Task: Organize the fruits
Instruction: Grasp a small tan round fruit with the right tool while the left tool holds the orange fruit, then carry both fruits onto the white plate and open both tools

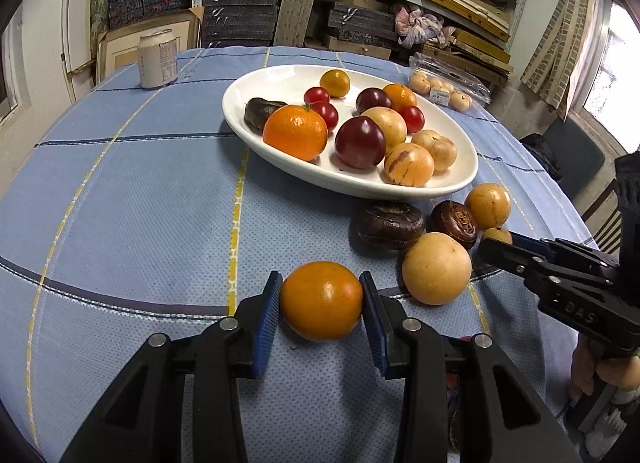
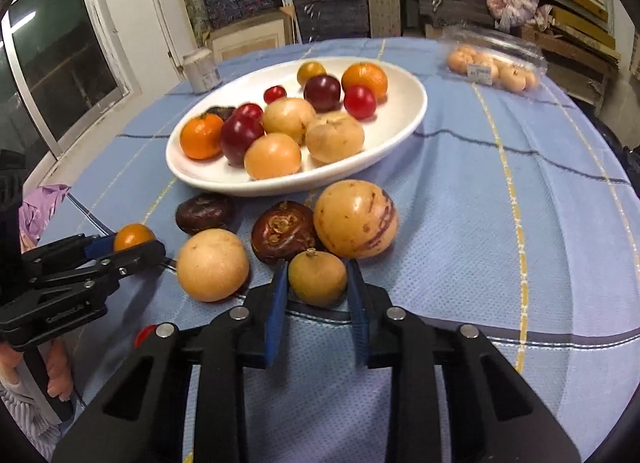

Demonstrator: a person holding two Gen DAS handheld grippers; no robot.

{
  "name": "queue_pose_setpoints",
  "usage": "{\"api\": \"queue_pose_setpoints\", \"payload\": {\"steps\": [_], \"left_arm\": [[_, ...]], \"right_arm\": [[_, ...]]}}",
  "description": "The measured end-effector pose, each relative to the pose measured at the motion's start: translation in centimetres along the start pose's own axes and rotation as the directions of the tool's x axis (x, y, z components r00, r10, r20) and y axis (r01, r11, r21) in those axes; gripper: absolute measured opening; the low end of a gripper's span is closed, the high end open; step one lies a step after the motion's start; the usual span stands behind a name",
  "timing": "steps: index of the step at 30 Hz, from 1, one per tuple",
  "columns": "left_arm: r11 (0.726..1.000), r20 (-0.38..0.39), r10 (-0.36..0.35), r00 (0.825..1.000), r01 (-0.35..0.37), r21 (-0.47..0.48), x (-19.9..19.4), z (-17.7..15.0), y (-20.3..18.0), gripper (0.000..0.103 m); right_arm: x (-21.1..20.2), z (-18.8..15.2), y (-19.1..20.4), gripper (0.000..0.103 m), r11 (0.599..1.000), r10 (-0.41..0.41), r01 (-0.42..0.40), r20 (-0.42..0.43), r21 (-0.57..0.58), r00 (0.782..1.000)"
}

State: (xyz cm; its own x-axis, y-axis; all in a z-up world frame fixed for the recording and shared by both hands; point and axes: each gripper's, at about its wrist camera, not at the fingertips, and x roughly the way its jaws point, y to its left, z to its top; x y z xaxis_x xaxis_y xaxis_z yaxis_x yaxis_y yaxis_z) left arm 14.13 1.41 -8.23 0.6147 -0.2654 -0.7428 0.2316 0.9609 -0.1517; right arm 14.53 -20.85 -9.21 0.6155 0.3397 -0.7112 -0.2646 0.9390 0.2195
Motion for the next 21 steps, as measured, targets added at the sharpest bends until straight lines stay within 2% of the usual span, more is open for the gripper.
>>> {"api": "queue_pose_setpoints", "payload": {"steps": [3, 5, 9, 11, 14, 17, 21], "left_arm": [[1.0, 0.076, 0.018, 0.997, -0.02, 0.022, -1.5, -0.2, -0.5, 0.039], [0.997, 0.129, 0.055, 0.99, -0.063, 0.054, -2.5, -0.5, -1.2, 0.039], [0.986, 0.228, 0.11, 0.967, -0.136, 0.098, -4.5, -0.9, -2.8, 0.039], [0.978, 0.278, 0.147, 0.949, -0.181, 0.101, -5.4, -0.8, -3.3, 0.039], [0.978, 0.308, 0.157, 0.938, -0.192, 0.086, -6.4, 0.3, -3.3, 0.039], [0.981, 0.319, 0.158, 0.934, -0.185, 0.056, -6.8, 2.3, -2.7, 0.039], [0.978, 0.351, 0.185, 0.918, -0.208, 0.03, -6.9, 5.4, -2.5, 0.039]], "right_arm": [[-0.8, -0.6, 0.4, 0.028, 1.0, 0.029, -0.029, 0.019, -0.004, 0.999], [-1.7, -0.8, 0.9, 0.028, 1.0, 0.025, -0.024, 0.056, -0.017, 0.998], [-2.7, -1.3, 1.3, 0.028, 1.0, 0.026, -0.025, 0.087, -0.018, 0.996], [-3.6, -1.5, 1.7, 0.028, 1.0, 0.019, -0.016, 0.12, -0.026, 0.993], [-5.1, -1.4, 2.0, 0.028, 0.999, 0.029, -0.025, 0.174, -0.03, 0.984], [-6.7, -0.2, 1.9, 0.028, 0.999, 0.031, -0.027, 0.23, -0.02, 0.973], [-9.0, 3.5, 1.5, 0.028, 0.999, 0.039, -0.042, 0.307, 0.001, 0.951]]}}
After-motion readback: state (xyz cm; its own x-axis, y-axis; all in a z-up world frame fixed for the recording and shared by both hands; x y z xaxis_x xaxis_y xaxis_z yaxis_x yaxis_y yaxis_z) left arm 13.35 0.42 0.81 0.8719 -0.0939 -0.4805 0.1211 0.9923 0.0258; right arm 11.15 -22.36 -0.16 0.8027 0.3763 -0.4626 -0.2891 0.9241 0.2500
